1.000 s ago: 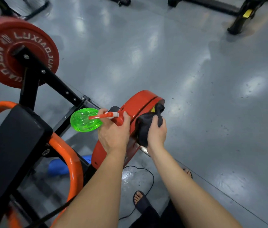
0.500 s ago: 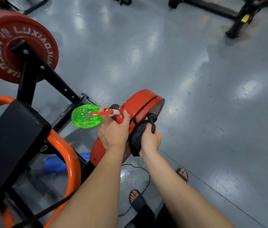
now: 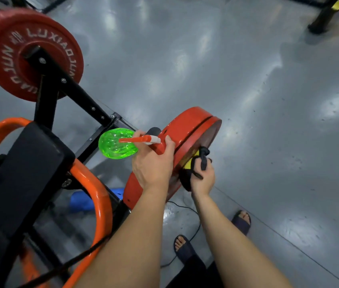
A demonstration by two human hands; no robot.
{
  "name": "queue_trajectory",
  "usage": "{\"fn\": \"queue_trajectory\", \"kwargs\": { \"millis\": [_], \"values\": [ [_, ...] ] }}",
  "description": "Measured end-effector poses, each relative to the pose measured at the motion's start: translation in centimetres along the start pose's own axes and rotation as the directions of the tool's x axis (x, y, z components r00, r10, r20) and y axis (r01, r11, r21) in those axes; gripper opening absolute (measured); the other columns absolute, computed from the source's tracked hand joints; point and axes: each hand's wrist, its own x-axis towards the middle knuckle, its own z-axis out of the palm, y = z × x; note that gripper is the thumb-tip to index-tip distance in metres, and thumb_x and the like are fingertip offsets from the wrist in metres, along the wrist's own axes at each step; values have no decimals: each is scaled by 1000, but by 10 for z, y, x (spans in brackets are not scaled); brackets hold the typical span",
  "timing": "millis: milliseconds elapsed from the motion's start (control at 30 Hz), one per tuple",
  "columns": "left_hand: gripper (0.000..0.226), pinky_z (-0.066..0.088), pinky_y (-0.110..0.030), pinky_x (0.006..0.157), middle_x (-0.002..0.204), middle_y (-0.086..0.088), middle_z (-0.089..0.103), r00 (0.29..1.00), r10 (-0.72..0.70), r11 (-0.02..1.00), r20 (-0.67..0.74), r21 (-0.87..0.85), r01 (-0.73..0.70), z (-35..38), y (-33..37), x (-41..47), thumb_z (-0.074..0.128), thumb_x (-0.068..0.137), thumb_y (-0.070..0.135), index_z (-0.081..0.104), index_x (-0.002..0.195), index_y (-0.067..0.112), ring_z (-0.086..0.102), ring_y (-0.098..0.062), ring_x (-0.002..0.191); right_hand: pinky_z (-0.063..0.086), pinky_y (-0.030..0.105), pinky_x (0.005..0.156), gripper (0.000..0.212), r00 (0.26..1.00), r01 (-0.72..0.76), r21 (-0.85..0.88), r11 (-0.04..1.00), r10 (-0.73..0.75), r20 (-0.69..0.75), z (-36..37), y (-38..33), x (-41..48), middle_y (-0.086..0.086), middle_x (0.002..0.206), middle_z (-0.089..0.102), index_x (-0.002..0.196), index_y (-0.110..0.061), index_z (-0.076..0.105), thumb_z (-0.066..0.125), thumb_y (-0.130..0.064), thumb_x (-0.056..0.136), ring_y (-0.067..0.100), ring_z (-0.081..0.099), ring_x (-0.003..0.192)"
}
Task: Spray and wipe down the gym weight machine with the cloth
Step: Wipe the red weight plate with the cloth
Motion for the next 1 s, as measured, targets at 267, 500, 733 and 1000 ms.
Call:
{"fn": "queue_trajectory", "kwargs": {
  "millis": [267,500,733,1000],
  "values": [
    [56,47,-41,86,96,-2,72,999,-26,1000,42,-4,26,-7,5,-1,61,87,59,38,128,28,65,-40,97,37,28,59,31,977,-178,306,935,206,-61,-10,-46,1,-8,58,47,55,-24,53,61,-23,85,19,45,61],
    [59,47,-41,85,90,-6,69,994,-67,998,87,12,67,-13,9,0,62,91,56,41,133,19,66,-40,99,49,29,67,12,979,-162,455,876,199,-35,-30,-84,-11,-7,71,61,74,-23,65,65,-24,87,16,57,71],
    [56,47,-42,84,94,-9,73,996,-40,999,77,-30,43,-15,9,0,64,89,54,40,131,25,65,-41,97,61,43,89,32,918,-374,661,650,360,166,-30,-62,-27,6,110,75,116,-20,70,71,-39,91,25,73,101],
    [49,47,-42,83,89,-2,71,998,-35,999,56,-29,37,-12,7,-1,63,90,52,41,127,28,65,-41,94,56,48,96,82,893,-447,703,554,318,317,-44,-60,-6,22,125,69,128,0,58,74,-29,53,43,63,121]
  ]
}}
